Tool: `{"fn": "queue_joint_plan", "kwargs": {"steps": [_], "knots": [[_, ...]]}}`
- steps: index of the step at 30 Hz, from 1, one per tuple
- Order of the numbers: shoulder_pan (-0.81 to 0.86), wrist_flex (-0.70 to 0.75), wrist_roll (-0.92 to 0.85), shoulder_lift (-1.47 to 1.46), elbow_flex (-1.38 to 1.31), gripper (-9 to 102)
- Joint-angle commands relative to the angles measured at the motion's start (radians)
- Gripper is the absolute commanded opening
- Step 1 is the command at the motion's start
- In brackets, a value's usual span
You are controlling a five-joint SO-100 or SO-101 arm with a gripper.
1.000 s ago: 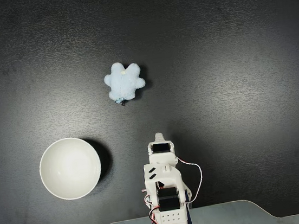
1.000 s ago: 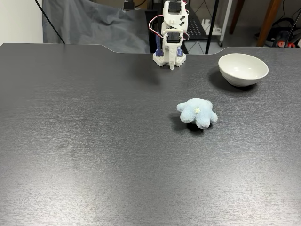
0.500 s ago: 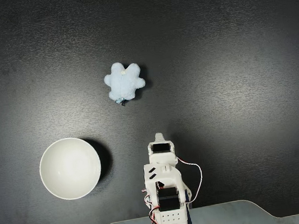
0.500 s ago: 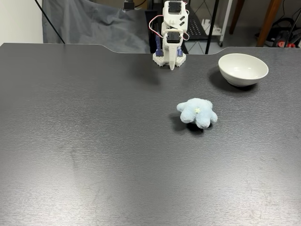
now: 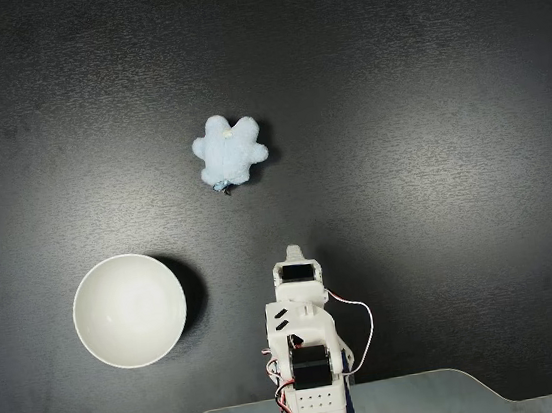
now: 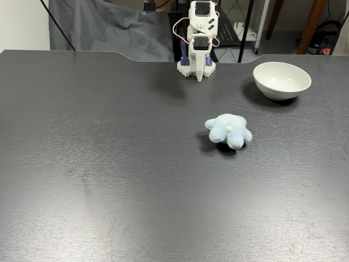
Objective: Grasp a skyblue doll and put it in the white bowl.
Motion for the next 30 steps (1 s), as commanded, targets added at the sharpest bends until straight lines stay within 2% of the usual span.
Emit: {"fn": "queue_joint_plan", "kwargs": {"steps": [1,30], "knots": [[0.014,-0.025,0.008,0.002,-0.009,-1],[0.003,-0.025,0.000,0.002,-0.009,-1]]}}
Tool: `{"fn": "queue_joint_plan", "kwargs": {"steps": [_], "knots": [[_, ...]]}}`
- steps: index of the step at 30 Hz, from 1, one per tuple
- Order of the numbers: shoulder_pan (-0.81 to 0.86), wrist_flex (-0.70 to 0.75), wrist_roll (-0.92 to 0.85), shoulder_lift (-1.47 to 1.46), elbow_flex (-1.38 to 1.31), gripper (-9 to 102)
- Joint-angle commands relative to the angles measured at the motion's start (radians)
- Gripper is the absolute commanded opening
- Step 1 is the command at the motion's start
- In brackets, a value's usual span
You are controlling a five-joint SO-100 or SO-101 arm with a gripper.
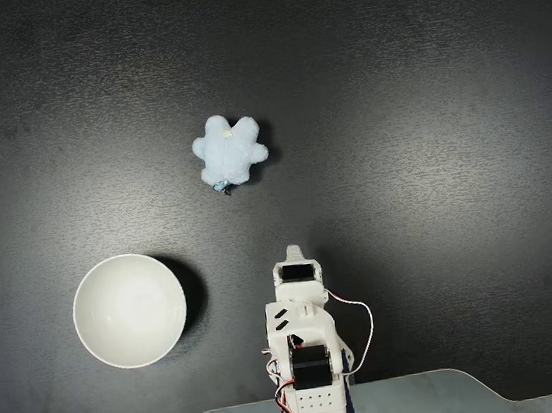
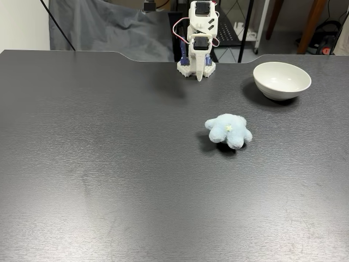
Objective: Grasp a skyblue doll and put it in the white bowl.
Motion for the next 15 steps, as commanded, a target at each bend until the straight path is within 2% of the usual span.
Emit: {"fn": "queue_joint_plan", "kwargs": {"steps": [1,15], "knots": [[0.003,-0.025,0.000,0.002,-0.009,-1],[0.003,-0.029,-0.002,-0.054,-0.023,-1]]}}
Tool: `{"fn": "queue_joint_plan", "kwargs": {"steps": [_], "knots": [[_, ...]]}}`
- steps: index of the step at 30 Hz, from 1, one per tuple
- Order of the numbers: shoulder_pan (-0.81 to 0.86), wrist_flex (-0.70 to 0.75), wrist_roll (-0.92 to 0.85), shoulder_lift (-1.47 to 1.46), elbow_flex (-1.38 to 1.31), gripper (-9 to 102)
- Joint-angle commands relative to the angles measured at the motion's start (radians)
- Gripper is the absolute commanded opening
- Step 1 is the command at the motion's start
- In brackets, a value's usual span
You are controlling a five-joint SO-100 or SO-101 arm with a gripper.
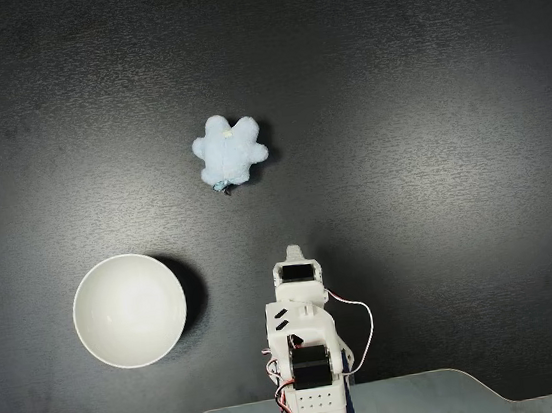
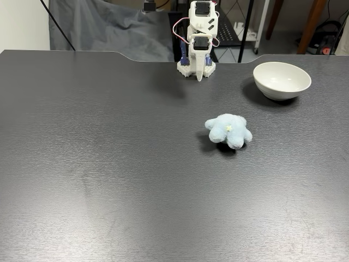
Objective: Grasp a skyblue doll and put it in the white bowl.
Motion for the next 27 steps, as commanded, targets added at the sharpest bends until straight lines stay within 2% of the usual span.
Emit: {"fn": "queue_joint_plan", "kwargs": {"steps": [1,10,21,27], "knots": [[0.003,-0.041,-0.002,-0.091,-0.026,-1],[0.012,-0.360,0.009,-0.443,-0.225,-1],[0.006,-0.367,-0.002,-0.718,-1.020,0],[0.003,-0.367,-0.003,-1.019,-1.239,0]]}}
